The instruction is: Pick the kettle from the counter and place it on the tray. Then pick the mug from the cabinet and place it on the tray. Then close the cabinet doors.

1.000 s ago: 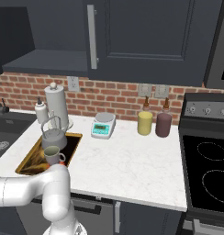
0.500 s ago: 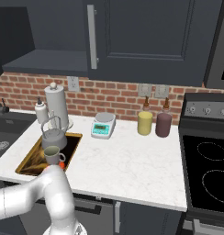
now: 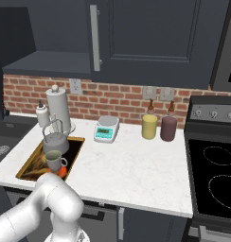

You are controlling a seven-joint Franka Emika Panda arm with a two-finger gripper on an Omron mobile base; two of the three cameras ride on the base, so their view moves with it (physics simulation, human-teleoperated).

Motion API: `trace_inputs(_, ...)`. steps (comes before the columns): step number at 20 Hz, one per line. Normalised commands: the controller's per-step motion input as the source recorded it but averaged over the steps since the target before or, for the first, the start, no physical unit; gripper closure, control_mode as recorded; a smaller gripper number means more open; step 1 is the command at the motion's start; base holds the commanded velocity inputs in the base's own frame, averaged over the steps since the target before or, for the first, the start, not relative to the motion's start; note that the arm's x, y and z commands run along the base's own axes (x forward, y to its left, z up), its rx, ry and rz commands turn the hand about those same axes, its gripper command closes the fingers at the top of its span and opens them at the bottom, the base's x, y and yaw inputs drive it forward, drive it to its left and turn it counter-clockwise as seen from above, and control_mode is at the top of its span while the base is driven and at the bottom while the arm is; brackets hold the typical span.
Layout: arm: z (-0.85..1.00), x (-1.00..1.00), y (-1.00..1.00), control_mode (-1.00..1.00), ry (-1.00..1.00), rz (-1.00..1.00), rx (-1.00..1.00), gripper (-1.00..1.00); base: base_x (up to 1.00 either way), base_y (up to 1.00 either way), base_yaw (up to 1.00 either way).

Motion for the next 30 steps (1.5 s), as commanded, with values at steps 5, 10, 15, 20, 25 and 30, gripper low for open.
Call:
trace_inputs(5,0.0,0.4,-0.78,-1.0,-0.02,0.03,-0.01,-1.0,0.0,0.0,0.0)
trace_inputs(10,0.12,0.65,-0.13,-1.0,-0.07,0.08,0.0,-1.0,0.0,0.0,0.0)
trace_inputs(15,0.27,0.64,0.0,-1.0,-0.05,0.07,-0.04,-1.0,0.0,0.0,0.0)
trace_inputs(20,0.13,0.68,0.01,-1.0,-0.03,0.13,-0.05,-1.0,0.0,0.0,0.0)
trace_inputs(25,0.05,0.72,0.02,-1.0,-0.05,0.22,-0.04,-1.0,0.0,0.0,0.0)
trace_inputs(30,0.01,0.71,-0.13,-1.0,-0.04,0.34,-0.01,-1.0,0.0,0.0,0.0)
